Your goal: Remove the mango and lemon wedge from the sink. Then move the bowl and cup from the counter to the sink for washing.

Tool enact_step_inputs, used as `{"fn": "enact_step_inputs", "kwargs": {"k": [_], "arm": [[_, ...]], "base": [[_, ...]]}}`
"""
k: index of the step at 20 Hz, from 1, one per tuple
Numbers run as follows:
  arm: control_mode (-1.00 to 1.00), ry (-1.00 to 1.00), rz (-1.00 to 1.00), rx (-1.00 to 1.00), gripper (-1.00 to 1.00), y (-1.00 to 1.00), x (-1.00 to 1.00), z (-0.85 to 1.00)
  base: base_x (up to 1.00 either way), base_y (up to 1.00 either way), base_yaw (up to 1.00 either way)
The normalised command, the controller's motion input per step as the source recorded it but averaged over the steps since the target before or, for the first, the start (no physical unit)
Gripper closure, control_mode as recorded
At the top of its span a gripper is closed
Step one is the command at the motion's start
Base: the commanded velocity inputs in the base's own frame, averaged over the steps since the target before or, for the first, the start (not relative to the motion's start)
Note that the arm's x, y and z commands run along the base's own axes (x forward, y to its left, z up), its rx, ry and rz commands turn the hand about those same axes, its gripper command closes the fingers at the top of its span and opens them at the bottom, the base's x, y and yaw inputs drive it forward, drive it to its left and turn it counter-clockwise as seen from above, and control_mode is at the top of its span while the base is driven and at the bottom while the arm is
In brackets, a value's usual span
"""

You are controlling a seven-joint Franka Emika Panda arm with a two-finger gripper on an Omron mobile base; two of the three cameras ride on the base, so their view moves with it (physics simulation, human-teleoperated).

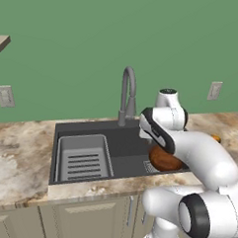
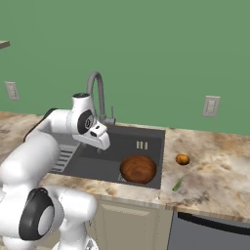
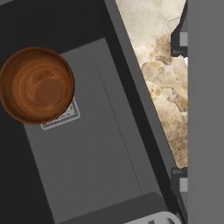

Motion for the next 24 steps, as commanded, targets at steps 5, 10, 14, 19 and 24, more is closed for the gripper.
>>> {"fn": "enact_step_inputs", "kwargs": {"k": [5, 10, 14, 19, 24], "arm": [[-1.0, 0.05, -0.02, 0.0, -1.0, 0.33, -0.06, 0.0], [-1.0, 0.05, 0.0, 0.0, -1.0, 0.35, -0.03, 0.0], [-1.0, 0.01, 0.0, 0.0, -1.0, 0.4, 0.0, 0.0], [-1.0, 0.01, 0.0, 0.0, -1.0, 0.39, -0.01, 0.02], [-1.0, 0.04, 0.0, 0.0, -1.0, 0.39, -0.01, 0.05]], "base": [[0.0, 0.0, 0.0], [0.0, 0.0, 0.0], [0.0, 0.0, 0.0], [0.0, 0.0, 0.0], [0.0, 0.0, 0.0]]}}
